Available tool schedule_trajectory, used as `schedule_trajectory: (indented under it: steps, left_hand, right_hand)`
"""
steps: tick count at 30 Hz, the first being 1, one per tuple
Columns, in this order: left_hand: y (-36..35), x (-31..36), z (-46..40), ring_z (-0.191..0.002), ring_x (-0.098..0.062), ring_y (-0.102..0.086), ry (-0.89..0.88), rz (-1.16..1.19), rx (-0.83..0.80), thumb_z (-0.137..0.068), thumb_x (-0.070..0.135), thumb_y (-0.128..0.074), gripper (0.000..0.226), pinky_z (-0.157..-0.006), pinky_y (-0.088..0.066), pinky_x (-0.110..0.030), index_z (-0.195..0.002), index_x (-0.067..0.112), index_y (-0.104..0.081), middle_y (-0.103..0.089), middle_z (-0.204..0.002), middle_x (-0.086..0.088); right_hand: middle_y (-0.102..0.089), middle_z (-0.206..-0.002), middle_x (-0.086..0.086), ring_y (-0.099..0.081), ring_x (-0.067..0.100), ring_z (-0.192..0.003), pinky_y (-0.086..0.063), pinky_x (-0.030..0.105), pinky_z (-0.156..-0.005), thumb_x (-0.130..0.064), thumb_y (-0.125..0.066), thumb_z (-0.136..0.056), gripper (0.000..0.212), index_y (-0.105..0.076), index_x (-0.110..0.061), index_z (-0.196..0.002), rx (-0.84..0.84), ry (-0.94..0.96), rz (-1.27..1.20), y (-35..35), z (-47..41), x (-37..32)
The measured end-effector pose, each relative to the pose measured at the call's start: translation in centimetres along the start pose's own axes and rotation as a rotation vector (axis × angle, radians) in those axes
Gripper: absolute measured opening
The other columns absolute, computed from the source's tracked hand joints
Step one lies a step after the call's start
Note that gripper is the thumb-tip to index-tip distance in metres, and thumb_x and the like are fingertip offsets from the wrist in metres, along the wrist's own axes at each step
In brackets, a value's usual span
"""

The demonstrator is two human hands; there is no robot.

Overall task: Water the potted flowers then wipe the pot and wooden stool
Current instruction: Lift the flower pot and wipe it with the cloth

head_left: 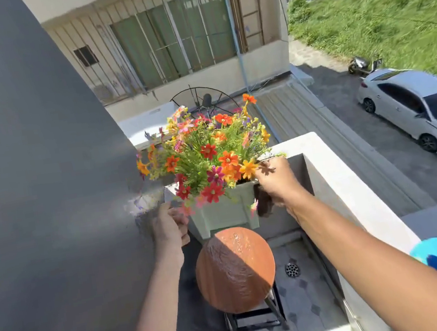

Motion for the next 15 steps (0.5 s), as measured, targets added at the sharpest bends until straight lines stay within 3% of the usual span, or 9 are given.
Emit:
schedule_trajectory:
  steps: [2, 4, 7, 9, 10, 12, 13, 14, 15]
  left_hand:
    - [-0.9, -1.5, 1.1, -0.029, -0.005, -0.026, -0.043, -0.101, 0.040, -0.097, 0.037, -0.045, 0.032, -0.039, -0.017, -0.016, -0.076, 0.014, -0.055, -0.049, -0.052, -0.001]
    - [-3.5, -2.4, 2.6, -0.034, -0.009, -0.034, -0.089, -0.243, -0.054, -0.095, 0.040, -0.046, 0.033, -0.043, -0.024, -0.024, -0.083, 0.015, -0.063, -0.054, -0.062, -0.006]
    - [-7.1, -2.5, 4.2, -0.065, -0.027, -0.055, -0.129, -0.374, -0.173, -0.080, 0.063, -0.041, 0.039, -0.062, -0.042, -0.038, -0.091, 0.033, -0.064, -0.065, -0.084, -0.015]
    - [-8.3, -1.4, 4.6, -0.085, -0.033, -0.062, -0.143, -0.385, -0.185, -0.074, 0.071, -0.038, 0.053, -0.076, -0.048, -0.047, -0.090, 0.027, -0.063, -0.062, -0.081, -0.013]
    - [-8.4, -1.0, 4.7, -0.089, -0.034, -0.062, -0.117, -0.371, -0.185, -0.080, 0.069, -0.039, 0.048, -0.077, -0.049, -0.046, -0.084, 0.026, -0.061, -0.059, -0.077, -0.009]
    - [-8.3, -1.6, 4.5, -0.088, -0.032, -0.063, -0.015, -0.343, -0.179, -0.087, 0.065, -0.043, 0.044, -0.065, -0.048, -0.036, -0.084, 0.025, -0.059, -0.061, -0.081, -0.007]
    - [-8.0, -3.0, 3.3, -0.080, -0.027, -0.062, 0.019, -0.315, -0.181, -0.085, 0.068, -0.046, 0.047, -0.059, -0.045, -0.030, -0.085, 0.024, -0.059, -0.063, -0.081, -0.006]
    - [-6.4, -6.7, -0.1, -0.074, -0.024, -0.061, 0.087, -0.317, -0.166, -0.077, 0.075, -0.050, 0.052, -0.056, -0.043, -0.027, -0.085, 0.024, -0.060, -0.065, -0.080, -0.005]
    - [-5.3, -10.7, -4.8, -0.073, -0.021, -0.065, 0.079, -0.328, -0.182, -0.066, 0.084, -0.054, 0.060, -0.059, -0.046, -0.026, -0.088, 0.029, -0.063, -0.070, -0.086, -0.002]
  right_hand:
    - [-0.029, -0.050, -0.006, -0.021, 0.000, -0.037, -0.017, 0.021, -0.038, -0.001, -0.059, -0.083, 0.044, -0.035, -0.020, -0.051, 0.082, -0.033, -0.035, -0.1, 0.3, 0.6]
    - [-0.030, -0.054, -0.002, -0.024, 0.005, -0.046, -0.018, 0.026, -0.044, -0.005, -0.062, -0.078, 0.039, -0.038, -0.018, -0.050, 0.140, -0.029, -0.071, -0.3, 1.0, 0.4]
    - [-0.031, -0.056, -0.002, -0.027, 0.010, -0.052, -0.018, 0.026, -0.046, -0.014, -0.066, -0.072, 0.033, -0.040, -0.019, -0.052, 0.221, -0.096, -0.089, -0.8, 1.9, 1.1]
    - [-0.031, -0.058, -0.001, -0.028, 0.010, -0.054, -0.022, 0.025, -0.048, -0.017, -0.066, -0.070, 0.029, -0.043, -0.020, -0.053, 0.227, -0.100, -0.124, -1.5, 2.8, 1.2]
    - [-0.031, -0.056, -0.001, -0.028, 0.010, -0.054, -0.025, 0.025, -0.050, -0.017, -0.067, -0.070, 0.029, -0.044, -0.020, -0.052, 0.202, -0.080, -0.132, -2.0, 3.3, 0.7]
    - [-0.028, -0.040, -0.005, -0.025, 0.008, -0.042, -0.028, 0.027, -0.050, -0.011, -0.062, -0.081, 0.040, -0.040, -0.017, -0.048, 0.124, -0.052, -0.177, -2.6, 4.3, -0.2]
    - [-0.024, -0.027, -0.007, -0.024, 0.006, -0.030, -0.033, 0.028, -0.048, -0.006, -0.053, -0.090, 0.046, -0.035, -0.014, -0.048, 0.078, -0.069, -0.140, -3.1, 4.8, -0.8]
    - [-0.022, -0.020, -0.003, -0.031, 0.009, -0.025, -0.039, 0.020, -0.047, -0.004, -0.044, -0.095, 0.048, -0.029, -0.011, -0.050, 0.015, -0.094, -0.089, -3.9, 5.4, -0.8]
    - [-0.026, -0.021, -0.002, -0.034, 0.009, -0.025, -0.048, 0.020, -0.049, -0.005, -0.044, -0.093, 0.045, -0.029, -0.011, -0.051, -0.027, -0.100, -0.061, -4.3, 5.7, -0.8]
Point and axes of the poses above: each hand's wrist, its own z-axis away from the middle knuckle, its own y-axis out of the back of the hand, x = y × z, the point moved 9 cm from there along -z, towards the middle knuckle
